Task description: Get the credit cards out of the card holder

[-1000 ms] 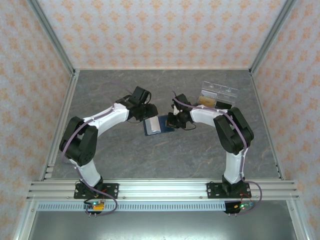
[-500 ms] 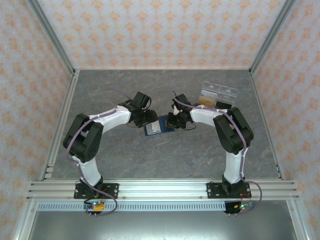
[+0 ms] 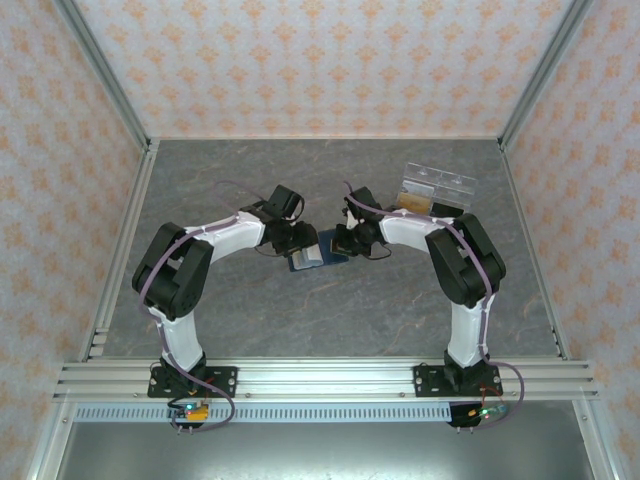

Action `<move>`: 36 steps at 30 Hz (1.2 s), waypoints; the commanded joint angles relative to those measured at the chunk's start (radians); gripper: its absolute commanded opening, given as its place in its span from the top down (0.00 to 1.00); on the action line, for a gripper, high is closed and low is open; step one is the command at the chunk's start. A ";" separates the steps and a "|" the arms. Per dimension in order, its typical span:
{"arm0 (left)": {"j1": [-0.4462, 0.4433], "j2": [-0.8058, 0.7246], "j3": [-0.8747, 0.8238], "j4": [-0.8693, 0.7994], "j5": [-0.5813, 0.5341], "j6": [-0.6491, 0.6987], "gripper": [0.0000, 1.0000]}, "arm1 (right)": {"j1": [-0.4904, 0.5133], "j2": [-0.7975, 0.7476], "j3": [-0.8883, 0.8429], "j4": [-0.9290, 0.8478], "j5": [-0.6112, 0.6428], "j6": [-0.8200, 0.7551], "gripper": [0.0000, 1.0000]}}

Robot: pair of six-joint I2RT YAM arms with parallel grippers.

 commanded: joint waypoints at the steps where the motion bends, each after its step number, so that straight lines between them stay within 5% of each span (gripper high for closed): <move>1: -0.003 0.016 0.023 0.054 0.062 -0.012 0.53 | 0.000 0.060 -0.010 -0.046 0.042 0.006 0.91; 9: -0.005 0.008 0.013 0.106 0.104 -0.022 0.57 | -0.001 0.049 -0.021 -0.025 0.011 0.003 0.91; 15: -0.007 0.020 -0.026 0.280 0.209 -0.090 0.50 | 0.000 0.020 -0.045 0.022 -0.037 0.004 0.90; 36: -0.016 0.056 0.059 0.298 0.218 -0.101 0.51 | -0.038 -0.369 -0.330 0.294 0.199 0.048 0.87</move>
